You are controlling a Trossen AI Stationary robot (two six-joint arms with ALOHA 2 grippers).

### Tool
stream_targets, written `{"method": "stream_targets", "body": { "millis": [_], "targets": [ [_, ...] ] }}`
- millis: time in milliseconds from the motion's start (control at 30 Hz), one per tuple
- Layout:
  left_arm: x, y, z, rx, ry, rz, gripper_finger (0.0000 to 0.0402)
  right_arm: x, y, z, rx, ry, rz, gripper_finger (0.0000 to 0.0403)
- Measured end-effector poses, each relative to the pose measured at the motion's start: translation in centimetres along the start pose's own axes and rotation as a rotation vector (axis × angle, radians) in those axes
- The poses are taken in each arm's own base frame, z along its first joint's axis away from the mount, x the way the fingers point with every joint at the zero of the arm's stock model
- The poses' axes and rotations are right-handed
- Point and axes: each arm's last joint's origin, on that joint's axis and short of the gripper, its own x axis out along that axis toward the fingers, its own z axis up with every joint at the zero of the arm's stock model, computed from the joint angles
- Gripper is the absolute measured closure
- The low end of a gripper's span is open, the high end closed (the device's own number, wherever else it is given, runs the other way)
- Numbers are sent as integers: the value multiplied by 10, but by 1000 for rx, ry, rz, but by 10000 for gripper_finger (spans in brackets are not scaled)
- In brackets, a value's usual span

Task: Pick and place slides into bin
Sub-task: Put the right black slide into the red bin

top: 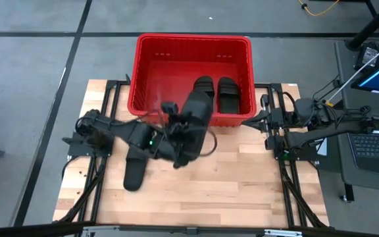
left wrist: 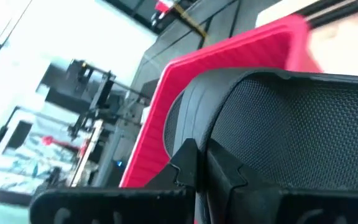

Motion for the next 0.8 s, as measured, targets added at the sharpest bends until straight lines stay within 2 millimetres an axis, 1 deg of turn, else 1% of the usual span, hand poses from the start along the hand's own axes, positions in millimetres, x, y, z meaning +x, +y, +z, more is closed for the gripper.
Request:
{"method": "stream_targets", "body": {
  "millis": [133,233,367,433,567,667,800],
  "targets": [
    [24,18,-9,39,82,34,396,0,-1,1,-20,-6,-6,397],
    [41,31,-17,43,140,19,396,0,-3,-2,-6,16,-22,397],
    [64,44,-24,8,198,15,396,0,-5,-7,27,69,-34,397],
    [74,49,-28,35,228,34,396,0,-6,-8,23,74,-43,397],
    [95,63,-36,81,289,53,396,-1,-13,-4,-43,36,-87,397],
    [112,73,-44,91,330,22,396,-2,-19,-3,-92,28,-124,397],
    [136,90,-53,136,361,-13,396,-2,-28,-3,-131,0,-77,397]
  ]
}}
